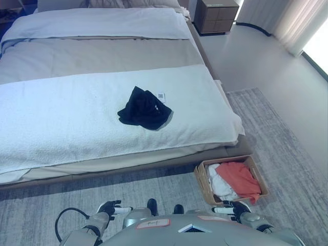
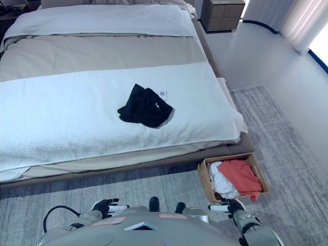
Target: Put the clothes on the bed into the basket.
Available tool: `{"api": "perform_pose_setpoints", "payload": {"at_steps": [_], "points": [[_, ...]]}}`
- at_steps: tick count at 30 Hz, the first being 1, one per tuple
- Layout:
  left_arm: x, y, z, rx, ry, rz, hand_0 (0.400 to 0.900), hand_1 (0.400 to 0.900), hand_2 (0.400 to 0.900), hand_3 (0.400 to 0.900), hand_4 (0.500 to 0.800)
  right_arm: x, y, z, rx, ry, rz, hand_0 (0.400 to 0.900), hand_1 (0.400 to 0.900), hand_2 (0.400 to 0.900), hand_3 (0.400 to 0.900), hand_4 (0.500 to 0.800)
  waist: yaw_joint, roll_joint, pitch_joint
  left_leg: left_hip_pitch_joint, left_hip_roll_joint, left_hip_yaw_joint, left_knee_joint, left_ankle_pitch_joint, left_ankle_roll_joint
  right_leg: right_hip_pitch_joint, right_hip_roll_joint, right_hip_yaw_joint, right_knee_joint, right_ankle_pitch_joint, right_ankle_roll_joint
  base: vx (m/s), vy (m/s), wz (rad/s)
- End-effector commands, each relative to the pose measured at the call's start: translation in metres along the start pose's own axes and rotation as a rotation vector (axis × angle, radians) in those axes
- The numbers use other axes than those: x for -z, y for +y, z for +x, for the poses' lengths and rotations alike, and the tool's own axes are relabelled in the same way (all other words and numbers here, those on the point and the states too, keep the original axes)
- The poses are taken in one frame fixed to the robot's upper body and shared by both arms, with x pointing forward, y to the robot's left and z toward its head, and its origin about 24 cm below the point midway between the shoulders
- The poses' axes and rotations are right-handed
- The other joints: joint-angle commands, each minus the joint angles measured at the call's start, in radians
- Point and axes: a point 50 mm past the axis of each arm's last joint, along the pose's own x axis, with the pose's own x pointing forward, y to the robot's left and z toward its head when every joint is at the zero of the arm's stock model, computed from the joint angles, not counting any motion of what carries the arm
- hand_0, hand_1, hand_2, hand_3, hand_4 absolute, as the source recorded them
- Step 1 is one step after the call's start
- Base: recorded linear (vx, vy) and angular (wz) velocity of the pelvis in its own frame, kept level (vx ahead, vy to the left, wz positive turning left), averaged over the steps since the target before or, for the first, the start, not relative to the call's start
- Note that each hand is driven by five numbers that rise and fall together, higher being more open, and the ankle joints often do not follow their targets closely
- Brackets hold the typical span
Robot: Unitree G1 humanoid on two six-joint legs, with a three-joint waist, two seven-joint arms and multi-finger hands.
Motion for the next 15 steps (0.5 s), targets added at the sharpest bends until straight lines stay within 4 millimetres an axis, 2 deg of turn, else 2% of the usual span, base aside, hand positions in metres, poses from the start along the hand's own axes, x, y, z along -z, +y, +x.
{"api": "perform_pose_setpoints", "payload": {"at_steps": [1,15], "points": [[-0.0274,0.0006,0.0022,-0.017,-0.072,-0.006,0.9,0.9,0.9,0.9,0.8,-0.0023,-0.0167,-0.0007,0.061,0.023,-0.042,0.9,0.9,0.9,0.9,0.8,-0.003,0.017,0.015,0.046,0.06,0.049,0.006,-0.078,-0.054,-0.012,-0.081,-0.026,0.002,0.002,0.083,0.0,0.0,0.0],[-0.0274,0.0011,0.0021,-0.006,-0.075,-0.005,0.9,0.9,0.9,0.9,0.8,-0.0067,-0.0231,-0.001,0.072,0.013,-0.047,0.9,0.9,0.9,0.9,0.8,-0.002,0.025,0.022,0.043,0.057,0.049,0.006,-0.079,-0.052,-0.015,-0.082,-0.026,0.002,0.003,0.084,0.0,0.0,0.0]]}}
